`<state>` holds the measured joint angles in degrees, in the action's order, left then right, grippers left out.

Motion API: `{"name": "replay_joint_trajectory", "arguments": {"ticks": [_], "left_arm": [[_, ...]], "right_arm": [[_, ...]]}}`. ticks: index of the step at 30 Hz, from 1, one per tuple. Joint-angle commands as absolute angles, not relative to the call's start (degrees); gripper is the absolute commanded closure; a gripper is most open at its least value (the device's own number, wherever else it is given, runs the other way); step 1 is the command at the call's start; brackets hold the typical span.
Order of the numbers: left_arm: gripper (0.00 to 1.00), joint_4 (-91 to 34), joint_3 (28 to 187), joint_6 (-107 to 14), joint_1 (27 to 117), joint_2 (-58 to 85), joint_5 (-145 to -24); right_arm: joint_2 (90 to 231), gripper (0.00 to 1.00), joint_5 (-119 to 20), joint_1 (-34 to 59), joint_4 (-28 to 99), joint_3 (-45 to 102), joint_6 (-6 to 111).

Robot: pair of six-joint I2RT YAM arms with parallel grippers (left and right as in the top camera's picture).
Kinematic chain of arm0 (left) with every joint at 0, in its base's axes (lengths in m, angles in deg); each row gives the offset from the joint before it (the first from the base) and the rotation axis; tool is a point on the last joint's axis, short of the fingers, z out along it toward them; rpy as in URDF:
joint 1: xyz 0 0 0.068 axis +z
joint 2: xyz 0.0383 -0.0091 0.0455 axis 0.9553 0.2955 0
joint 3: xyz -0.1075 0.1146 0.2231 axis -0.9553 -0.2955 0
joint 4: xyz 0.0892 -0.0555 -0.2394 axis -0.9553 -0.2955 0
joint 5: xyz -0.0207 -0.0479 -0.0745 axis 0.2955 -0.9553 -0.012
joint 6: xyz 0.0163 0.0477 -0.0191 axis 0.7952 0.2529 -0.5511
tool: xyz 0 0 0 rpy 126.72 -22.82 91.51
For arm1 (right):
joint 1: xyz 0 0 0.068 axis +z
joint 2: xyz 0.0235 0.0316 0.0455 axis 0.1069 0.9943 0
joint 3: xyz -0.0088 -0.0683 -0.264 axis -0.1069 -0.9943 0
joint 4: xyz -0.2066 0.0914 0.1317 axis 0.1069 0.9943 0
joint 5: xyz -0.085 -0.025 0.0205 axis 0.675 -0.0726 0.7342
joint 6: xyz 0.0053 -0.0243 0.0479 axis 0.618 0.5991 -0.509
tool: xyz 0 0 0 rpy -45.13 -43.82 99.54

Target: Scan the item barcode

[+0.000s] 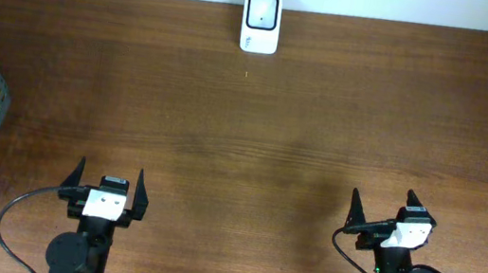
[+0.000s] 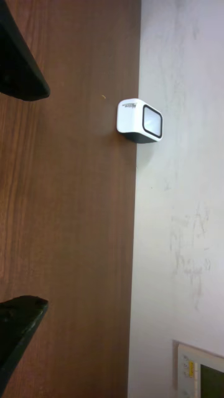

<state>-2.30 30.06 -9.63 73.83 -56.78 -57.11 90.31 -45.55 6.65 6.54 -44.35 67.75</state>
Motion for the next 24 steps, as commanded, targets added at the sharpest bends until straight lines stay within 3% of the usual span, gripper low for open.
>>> {"name": "replay_joint_trajectory", "arguments": {"ticks": [1,24], "left_arm": [[0.01,-2.17,29.62,-8.56,73.46,-57.22,-56.72],[0.01,-0.49,29.62,-9.98,73.46,-57.22,-56.78]], "right_arm": [[89.94,0.01,-45.68,6.87,6.61,-44.77,67.60],[89.94,0.01,-45.68,6.87,6.63,-44.77,67.62]]}}
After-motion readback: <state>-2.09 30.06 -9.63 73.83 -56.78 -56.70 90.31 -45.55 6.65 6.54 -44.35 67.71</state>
